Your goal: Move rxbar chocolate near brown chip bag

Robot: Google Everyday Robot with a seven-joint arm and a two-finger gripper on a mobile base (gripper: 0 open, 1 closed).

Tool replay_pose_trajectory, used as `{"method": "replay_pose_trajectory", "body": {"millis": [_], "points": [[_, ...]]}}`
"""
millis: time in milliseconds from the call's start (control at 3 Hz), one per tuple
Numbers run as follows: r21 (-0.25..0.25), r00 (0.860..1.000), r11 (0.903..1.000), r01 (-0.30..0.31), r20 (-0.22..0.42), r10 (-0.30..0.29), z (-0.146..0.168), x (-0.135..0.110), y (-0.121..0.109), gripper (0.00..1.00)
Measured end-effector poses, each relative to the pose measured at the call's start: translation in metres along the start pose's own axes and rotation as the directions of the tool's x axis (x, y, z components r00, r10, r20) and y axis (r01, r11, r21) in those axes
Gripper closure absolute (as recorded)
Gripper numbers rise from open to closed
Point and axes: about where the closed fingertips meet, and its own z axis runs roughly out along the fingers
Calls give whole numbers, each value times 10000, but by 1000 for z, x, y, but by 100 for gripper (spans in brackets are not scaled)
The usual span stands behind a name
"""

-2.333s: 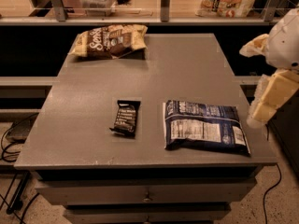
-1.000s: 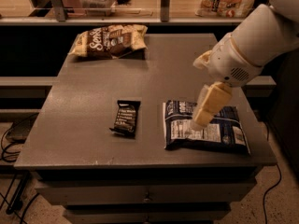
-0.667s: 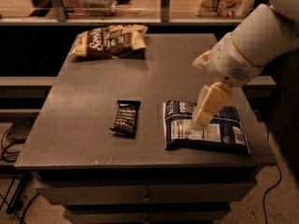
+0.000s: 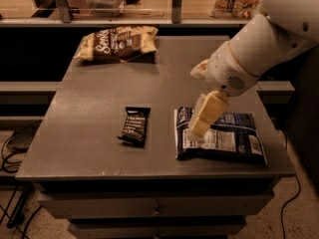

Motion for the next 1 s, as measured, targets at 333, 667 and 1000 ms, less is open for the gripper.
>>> {"method": "replay_pose_trajectory", "body": {"millis": [333, 667, 1000], "points": [[-519, 9988, 9984, 245, 447, -222, 30, -20, 2, 0], [-1089, 9930, 9935, 320, 1161, -193, 65, -44, 4, 0], [-1379, 9858, 9897, 393, 1669, -159, 84, -63, 8, 0]]}}
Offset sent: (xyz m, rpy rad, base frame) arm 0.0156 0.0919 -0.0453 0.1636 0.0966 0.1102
